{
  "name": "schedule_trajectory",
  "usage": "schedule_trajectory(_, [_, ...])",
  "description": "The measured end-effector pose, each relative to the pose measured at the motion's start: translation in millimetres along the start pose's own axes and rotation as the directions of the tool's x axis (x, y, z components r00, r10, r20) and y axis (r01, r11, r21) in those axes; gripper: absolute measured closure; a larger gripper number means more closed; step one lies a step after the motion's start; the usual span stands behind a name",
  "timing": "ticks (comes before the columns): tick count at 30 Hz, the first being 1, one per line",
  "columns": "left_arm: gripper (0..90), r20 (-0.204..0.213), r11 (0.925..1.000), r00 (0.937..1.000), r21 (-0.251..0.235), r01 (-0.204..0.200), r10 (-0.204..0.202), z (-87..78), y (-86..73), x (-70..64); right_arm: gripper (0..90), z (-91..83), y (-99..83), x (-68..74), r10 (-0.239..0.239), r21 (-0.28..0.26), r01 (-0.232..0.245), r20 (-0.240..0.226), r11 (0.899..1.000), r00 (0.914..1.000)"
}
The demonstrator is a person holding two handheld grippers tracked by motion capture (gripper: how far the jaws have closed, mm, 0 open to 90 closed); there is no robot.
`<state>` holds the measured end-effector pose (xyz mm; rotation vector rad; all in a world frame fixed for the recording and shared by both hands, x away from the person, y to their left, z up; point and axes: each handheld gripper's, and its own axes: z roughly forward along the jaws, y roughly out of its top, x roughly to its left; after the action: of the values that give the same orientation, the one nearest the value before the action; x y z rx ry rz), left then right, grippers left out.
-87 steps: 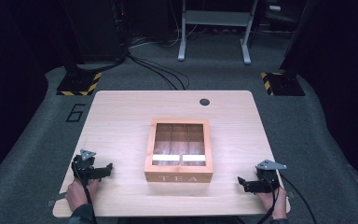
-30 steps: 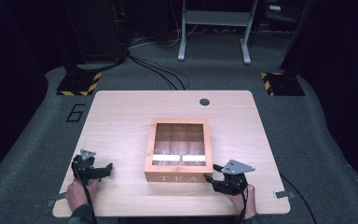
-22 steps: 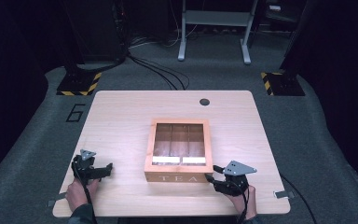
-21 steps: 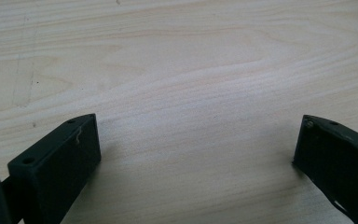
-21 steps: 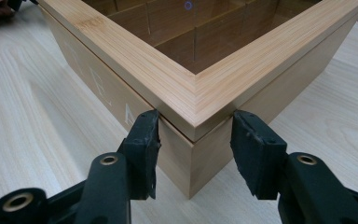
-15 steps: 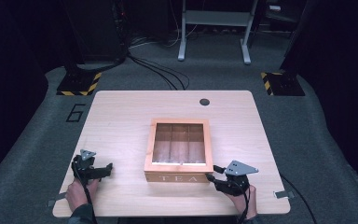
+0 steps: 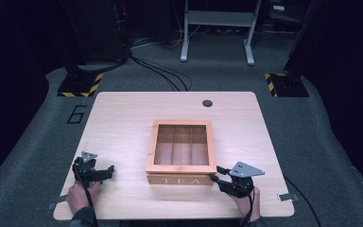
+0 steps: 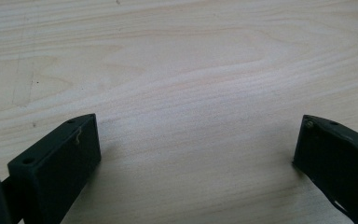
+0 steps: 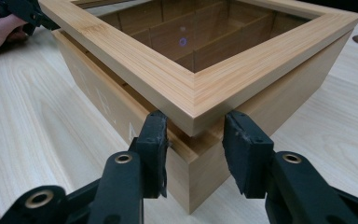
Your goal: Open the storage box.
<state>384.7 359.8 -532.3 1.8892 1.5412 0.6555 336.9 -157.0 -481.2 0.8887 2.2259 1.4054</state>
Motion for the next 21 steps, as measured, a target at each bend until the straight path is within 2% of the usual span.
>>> schedule_trajectory(2, [0.2, -0.001, 1.0, 1.0, 0.002, 0.0, 0.0, -0.2, 0.1, -0.1, 62.4, -0.6, 0.7, -0.1, -0.002, -0.008, 0.002, 0.0, 1.0, 1.0])
schedule_trajectory(3, [0.2, -0.001, 1.0, 1.0, -0.001, 0.001, -0.001, 0.0, -0.1, -0.1, 63.0, -1.2, 3.2, 1.2, -0.024, -0.009, 0.024, 0.021, 1.0, 0.9995])
schedule_trajectory(7, [0.2, -0.001, 1.0, 1.0, 0.002, 0.0, 0.0, -0.2, 0.1, 0.0, 62.0, 0.1, 8.1, 1.7, -0.046, -0.017, 0.047, 0.048, 0.999, 0.9978])
schedule_trajectory(11, [0.2, 0.0, 1.0, 1.0, 0.002, 0.0, 0.0, -0.2, 0.1, 0.0, 55.3, -0.1, 12.2, -0.5, -0.037, -0.028, 0.039, 0.06, 0.999, 0.9975])
schedule_trajectory(12, [0.2, -0.001, 1.0, 1.0, 0.0, 0.0, 0.0, -0.1, 0.0, -0.1, 49.8, -0.3, 15.4, -2.6, -0.036, -0.025, 0.038, 0.066, 0.999, 0.9972])
schedule_trajectory(13, [0.2, -0.001, 1.0, 1.0, -0.002, 0.001, -0.001, 0.1, -0.1, -0.1, 48.6, 0.0, 16.9, -3.2, -0.032, -0.029, 0.034, 0.073, 0.999, 0.9968])
schedule_trajectory(17, [0.2, -0.001, 1.0, 1.0, 0.001, 0.0, 0.0, -0.1, 0.0, 0.0, 41.9, 1.2, 25.0, -5.8, -0.053, -0.027, 0.056, 0.093, 0.998, 0.9943])
schedule_trajectory(21, [0.2, 0.0, 1.0, 1.0, -0.003, 0.001, -0.001, 0.1, -0.1, -0.1, 39.2, 3.0, 32.4, -8.1, -0.079, -0.028, 0.083, 0.101, 0.996, 0.9917])
